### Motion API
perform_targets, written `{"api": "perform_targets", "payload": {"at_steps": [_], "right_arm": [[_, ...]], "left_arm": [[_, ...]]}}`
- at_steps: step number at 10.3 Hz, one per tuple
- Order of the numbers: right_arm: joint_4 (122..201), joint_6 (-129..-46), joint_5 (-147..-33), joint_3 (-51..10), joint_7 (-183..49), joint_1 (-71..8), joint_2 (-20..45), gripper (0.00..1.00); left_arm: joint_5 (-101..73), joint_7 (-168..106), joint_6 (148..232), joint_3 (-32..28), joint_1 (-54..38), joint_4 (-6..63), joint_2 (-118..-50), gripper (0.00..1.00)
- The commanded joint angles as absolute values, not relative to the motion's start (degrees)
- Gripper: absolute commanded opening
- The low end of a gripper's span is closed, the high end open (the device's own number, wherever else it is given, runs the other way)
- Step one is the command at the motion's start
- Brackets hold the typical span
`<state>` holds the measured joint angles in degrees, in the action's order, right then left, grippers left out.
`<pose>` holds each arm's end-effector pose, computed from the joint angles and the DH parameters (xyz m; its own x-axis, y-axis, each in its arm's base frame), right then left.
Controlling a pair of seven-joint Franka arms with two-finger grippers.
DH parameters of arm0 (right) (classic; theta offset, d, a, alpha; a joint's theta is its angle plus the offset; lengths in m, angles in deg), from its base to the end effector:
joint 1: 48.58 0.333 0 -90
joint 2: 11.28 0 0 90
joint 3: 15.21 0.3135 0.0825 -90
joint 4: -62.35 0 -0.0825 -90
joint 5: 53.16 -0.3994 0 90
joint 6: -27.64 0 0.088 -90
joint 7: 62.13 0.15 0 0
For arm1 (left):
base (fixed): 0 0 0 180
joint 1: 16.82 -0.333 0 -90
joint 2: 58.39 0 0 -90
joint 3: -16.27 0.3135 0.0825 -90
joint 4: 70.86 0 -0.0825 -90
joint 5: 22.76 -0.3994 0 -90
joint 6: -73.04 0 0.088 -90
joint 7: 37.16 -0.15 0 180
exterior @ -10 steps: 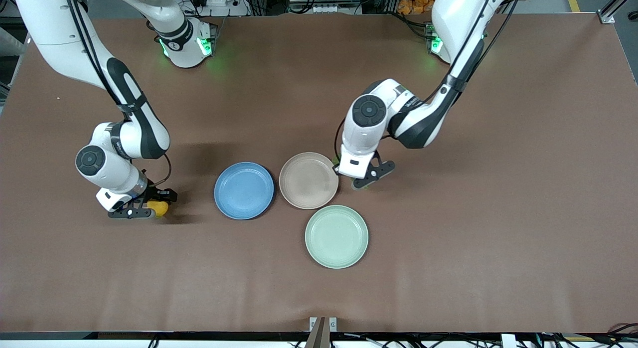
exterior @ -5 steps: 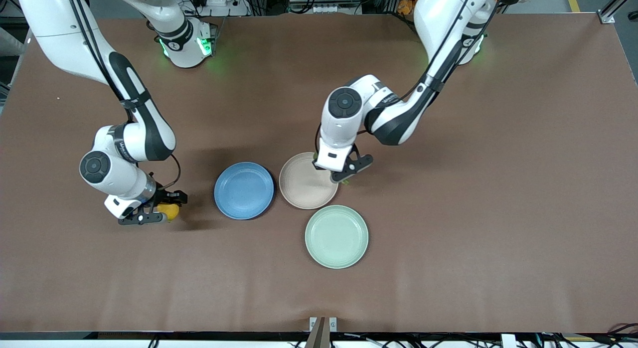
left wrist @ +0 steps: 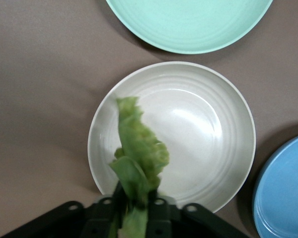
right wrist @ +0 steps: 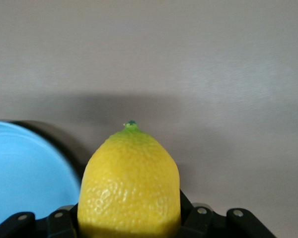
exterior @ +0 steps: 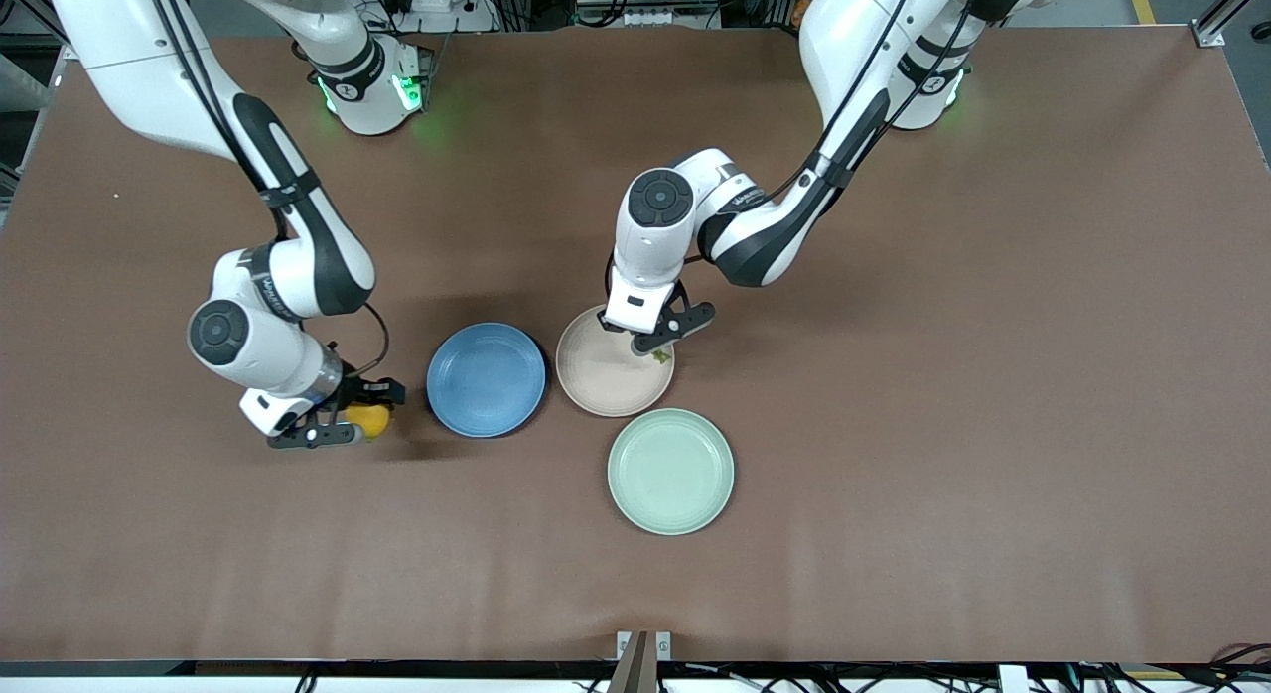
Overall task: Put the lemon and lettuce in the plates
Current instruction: 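Release the lettuce onto the cream plate while the right gripper carries the lemon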
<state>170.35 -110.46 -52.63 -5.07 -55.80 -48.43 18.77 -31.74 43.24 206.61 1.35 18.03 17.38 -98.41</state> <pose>0.6360 0.1139 0.1762 0.9986 0.0523 -0.0009 0.0520 -0.9952 -0.0824 0.4965 -0.5401 0.2095 0.8774 0.4794 -0.0207 0.4780 -0.8695 0.1242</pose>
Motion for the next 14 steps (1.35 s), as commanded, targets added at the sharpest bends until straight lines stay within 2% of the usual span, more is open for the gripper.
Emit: {"api": "perform_targets", "payload": {"at_steps": [1, 7, 14], "right_arm": [[170.28, -107.02, -53.69, -3.52, -52.29, -47.36, 16.59, 0.51], [170.89, -107.36, -52.81, -3.7, -44.82, -40.07, 16.06, 0.51], [174.5, -115.97, -52.73, -4.05, -43.85, -37.87, 17.99, 0.51]], "left_arm": [[-32.95, 44.31, 206.81, 2.21, 18.87, 15.8, -99.0, 1.0], [-33.21, 41.88, 203.92, 3.35, 13.51, 15.97, -95.67, 1.0], [-32.34, 21.94, 189.26, 2.91, 2.44, 16.5, -89.61, 1.0]]}}
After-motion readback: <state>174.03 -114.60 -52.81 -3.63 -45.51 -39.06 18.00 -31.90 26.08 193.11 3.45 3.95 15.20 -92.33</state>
